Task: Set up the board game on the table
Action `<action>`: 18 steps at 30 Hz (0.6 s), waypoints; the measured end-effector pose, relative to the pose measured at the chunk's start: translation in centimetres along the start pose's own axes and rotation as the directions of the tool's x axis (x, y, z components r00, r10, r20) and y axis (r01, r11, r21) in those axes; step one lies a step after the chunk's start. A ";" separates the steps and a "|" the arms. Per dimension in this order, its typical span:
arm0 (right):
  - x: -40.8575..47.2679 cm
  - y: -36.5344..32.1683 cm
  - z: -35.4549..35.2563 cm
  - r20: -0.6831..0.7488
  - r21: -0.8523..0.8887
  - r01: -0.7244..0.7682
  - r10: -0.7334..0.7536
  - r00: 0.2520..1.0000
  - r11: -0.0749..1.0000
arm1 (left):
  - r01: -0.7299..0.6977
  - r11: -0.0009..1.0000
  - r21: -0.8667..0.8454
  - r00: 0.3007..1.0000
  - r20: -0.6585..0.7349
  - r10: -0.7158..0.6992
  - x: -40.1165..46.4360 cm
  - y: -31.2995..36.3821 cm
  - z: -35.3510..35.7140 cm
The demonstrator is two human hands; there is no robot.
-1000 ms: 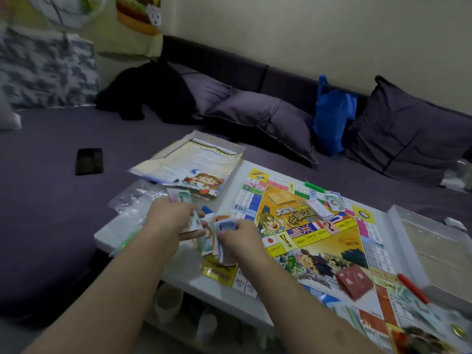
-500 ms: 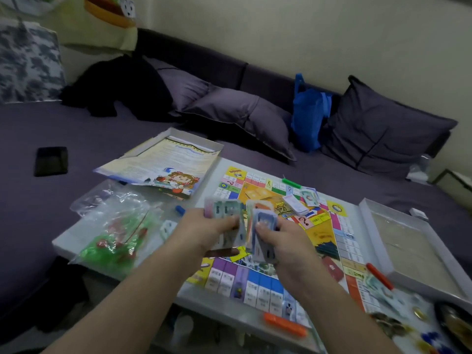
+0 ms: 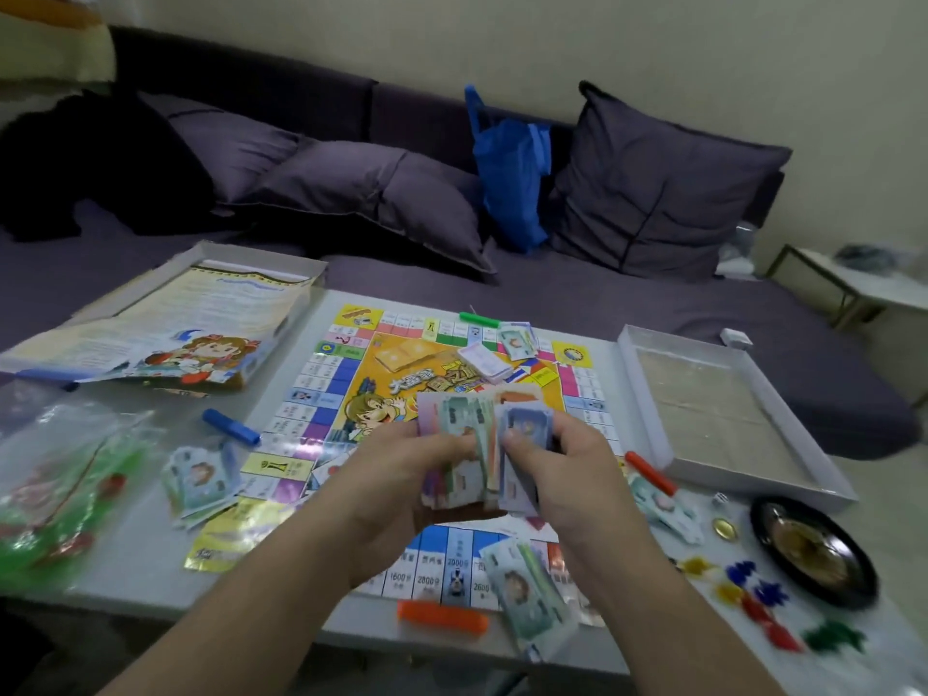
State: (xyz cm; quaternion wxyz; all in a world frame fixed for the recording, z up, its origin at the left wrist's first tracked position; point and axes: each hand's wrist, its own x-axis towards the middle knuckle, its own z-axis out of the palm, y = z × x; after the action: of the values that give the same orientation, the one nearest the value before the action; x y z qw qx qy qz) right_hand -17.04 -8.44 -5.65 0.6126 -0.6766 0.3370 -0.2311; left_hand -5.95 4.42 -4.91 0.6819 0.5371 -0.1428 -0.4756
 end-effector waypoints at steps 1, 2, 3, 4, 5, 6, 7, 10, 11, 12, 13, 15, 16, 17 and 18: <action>0.1 0.1 -0.6 -0.006 0.019 -0.010 0.010 1.000 1.000 | 0.000 1.000 0.009 1.000 0.016 0.000 0.1 0.0 0.2; 0.1 0.2 -1.0 -0.004 0.036 -0.019 0.019 1.000 0.999 | -0.005 1.000 0.027 1.000 0.028 0.004 0.2 -0.1 0.3; 0.2 0.4 -1.4 0.003 0.051 -0.023 0.023 1.000 0.998 | -0.012 0.999 0.044 0.999 0.032 0.011 0.3 -0.2 0.5; 0.2 0.5 -1.6 0.016 0.064 -0.027 0.026 1.000 0.998 | -0.019 0.998 0.060 0.999 0.030 0.018 0.4 -0.3 0.7; 0.2 0.6 -1.8 0.030 0.074 -0.030 0.028 0.999 0.997 | -0.027 0.997 0.074 0.999 0.023 0.026 0.5 -0.4 0.9; 0.2 0.6 -1.9 0.045 0.080 -0.031 0.027 0.999 0.996 | -0.035 0.996 0.088 0.999 0.013 0.034 0.6 -0.5 1.1; 0.3 0.6 -2.0 0.059 0.081 -0.030 0.025 0.998 0.996 | -0.041 0.994 0.097 0.999 0.001 0.041 0.6 -0.5 1.3; 0.3 0.6 -2.0 0.072 0.069 -0.030 0.025 0.997 0.997 | -0.058 0.994 0.093 0.998 -0.033 0.062 0.9 -0.6 1.5; 0.3 0.7 -2.0 0.070 0.071 -0.033 0.028 0.997 0.997 | -0.061 0.994 0.092 0.997 -0.041 0.065 0.9 -0.7 1.6; 0.2 0.6 -2.0 0.068 0.077 -0.037 0.032 0.997 0.996 | -0.062 0.994 0.089 0.997 -0.043 0.066 0.9 -0.6 1.7; 0.2 0.5 -2.1 0.068 0.086 -0.038 0.032 0.997 0.996 | -0.059 0.995 0.077 0.997 -0.037 0.062 0.8 -0.6 1.7; 0.2 0.3 -2.2 0.057 0.096 -0.032 0.027 0.998 0.995 | -0.043 0.999 0.026 0.999 -0.006 0.043 0.7 -0.6 1.6; 0.1 0.2 -2.3 0.046 0.097 -0.027 0.023 0.999 0.995 | -0.035 0.999 0.006 0.999 0.014 0.035 0.6 -0.5 1.4; 0.1 0.2 -2.4 0.035 0.098 -0.021 0.018 0.999 0.995 | -0.034 0.999 0.009 0.999 0.029 0.034 0.5 -0.5 1.2; 0.0 0.1 -2.4 0.026 0.099 -0.016 0.013 1.000 0.995 | -0.043 0.999 0.029 0.998 0.038 0.042 0.4 -0.5 1.0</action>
State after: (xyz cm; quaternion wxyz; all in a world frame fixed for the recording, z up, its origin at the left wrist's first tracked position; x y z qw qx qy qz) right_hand -18.80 -10.09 -5.43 0.6515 -0.6457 0.3221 -0.2345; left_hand -6.66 3.50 -5.06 0.6810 0.5352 -0.1740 -0.4685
